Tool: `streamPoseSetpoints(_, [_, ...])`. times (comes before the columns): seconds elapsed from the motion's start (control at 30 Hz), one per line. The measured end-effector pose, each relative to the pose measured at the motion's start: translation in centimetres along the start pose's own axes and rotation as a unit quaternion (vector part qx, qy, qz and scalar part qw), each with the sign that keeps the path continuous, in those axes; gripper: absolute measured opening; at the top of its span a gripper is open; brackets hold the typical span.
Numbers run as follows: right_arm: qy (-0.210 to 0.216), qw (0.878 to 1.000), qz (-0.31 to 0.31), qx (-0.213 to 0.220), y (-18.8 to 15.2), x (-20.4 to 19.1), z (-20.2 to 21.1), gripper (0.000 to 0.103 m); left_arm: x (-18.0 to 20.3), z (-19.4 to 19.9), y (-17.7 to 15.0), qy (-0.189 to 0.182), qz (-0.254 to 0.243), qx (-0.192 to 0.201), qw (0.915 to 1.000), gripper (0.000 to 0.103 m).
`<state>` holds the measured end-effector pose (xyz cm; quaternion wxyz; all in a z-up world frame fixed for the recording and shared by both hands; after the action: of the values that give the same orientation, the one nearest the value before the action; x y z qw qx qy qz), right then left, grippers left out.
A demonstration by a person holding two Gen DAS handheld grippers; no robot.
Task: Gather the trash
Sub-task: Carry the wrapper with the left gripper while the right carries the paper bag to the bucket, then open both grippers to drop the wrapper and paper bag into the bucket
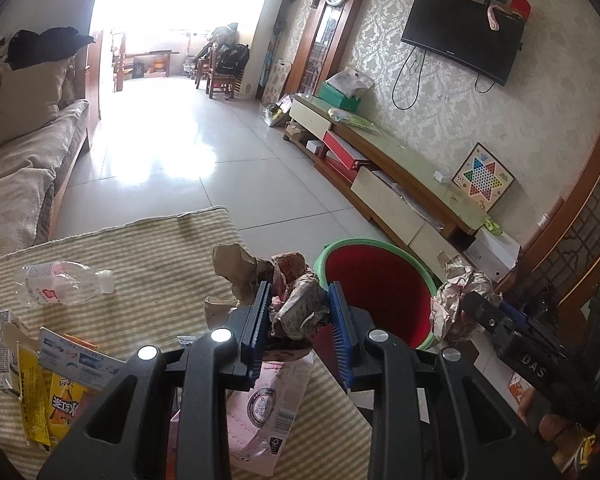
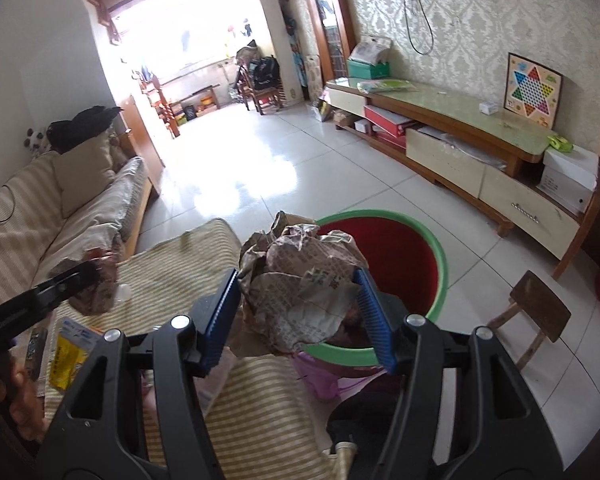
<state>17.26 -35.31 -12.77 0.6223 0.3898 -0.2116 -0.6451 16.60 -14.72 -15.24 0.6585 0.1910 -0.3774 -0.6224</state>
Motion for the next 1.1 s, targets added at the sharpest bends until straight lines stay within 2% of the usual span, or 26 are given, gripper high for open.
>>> streamPoseSetpoints(0.2, [-0.021,1.0,-0.014,-0.016,0.2,2.6,-4.0,0.058,0.8,-1.1,-0.2,-0.003,-0.006,-0.008,0.9999,0.027])
streamPoseSetpoints(0.27, [-0.029,0.999,-0.017,-0.012,0.5,3.3,-5.1,0.064,1.4,-1.7,-0.1,-0.006,-0.011,-0.011,0.9999,0.027])
streamPoseSetpoints(0.33, [-0.035,0.999,-0.016,-0.017,0.7,3.9,-6.1,0.074,2.1,-2.4,0.0,-0.013,-0.016,-0.014,0.9997,0.027])
streamPoseSetpoints(0.4, [-0.05,0.998,-0.017,-0.017,0.7,4.6,-6.5,0.076,2.8,-3.1,0.0,-0.022,-0.02,-0.018,0.9994,0.027])
streamPoseSetpoints(0.5, [-0.056,0.998,-0.036,-0.007,0.7,5.7,-5.7,0.082,4.3,-4.7,0.2,-0.041,-0.031,-0.026,0.9984,0.027])
streamPoseSetpoints(0.57, [-0.061,0.997,-0.051,-0.001,0.4,6.5,-4.8,0.082,5.5,-6.0,0.3,-0.052,-0.039,-0.033,0.9973,0.027])
streamPoseSetpoints(0.7, [-0.092,0.993,-0.071,0.008,-0.8,8.3,-2.7,0.086,7.8,-8.7,0.7,-0.075,-0.048,-0.052,0.9946,0.027])
streamPoseSetpoints(1.0, [-0.127,0.987,-0.096,0.015,-2.2,11.0,-0.3,0.087,12.9,-12.9,0.7,-0.103,-0.099,-0.075,0.9869,0.027])
streamPoseSetpoints(1.07, [-0.128,0.987,-0.099,0.016,-2.2,11.5,-0.1,0.087,13.8,-13.2,0.7,-0.11,-0.103,-0.078,0.9855,0.03])
streamPoseSetpoints(1.1, [-0.128,0.987,-0.1,0.017,-2.3,11.5,-0.1,0.087,14.2,-13.4,0.7,-0.112,-0.104,-0.079,0.985,0.036])
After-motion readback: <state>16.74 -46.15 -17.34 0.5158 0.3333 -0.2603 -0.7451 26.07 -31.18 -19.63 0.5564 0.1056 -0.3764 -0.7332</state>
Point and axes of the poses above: each gripper's, at about its wrist camera, not at the fingertips, and z roughly against the way its jaws point, x to its right, y to its top, the point moved 8 cm from there along -z, roughly the way its jaws point
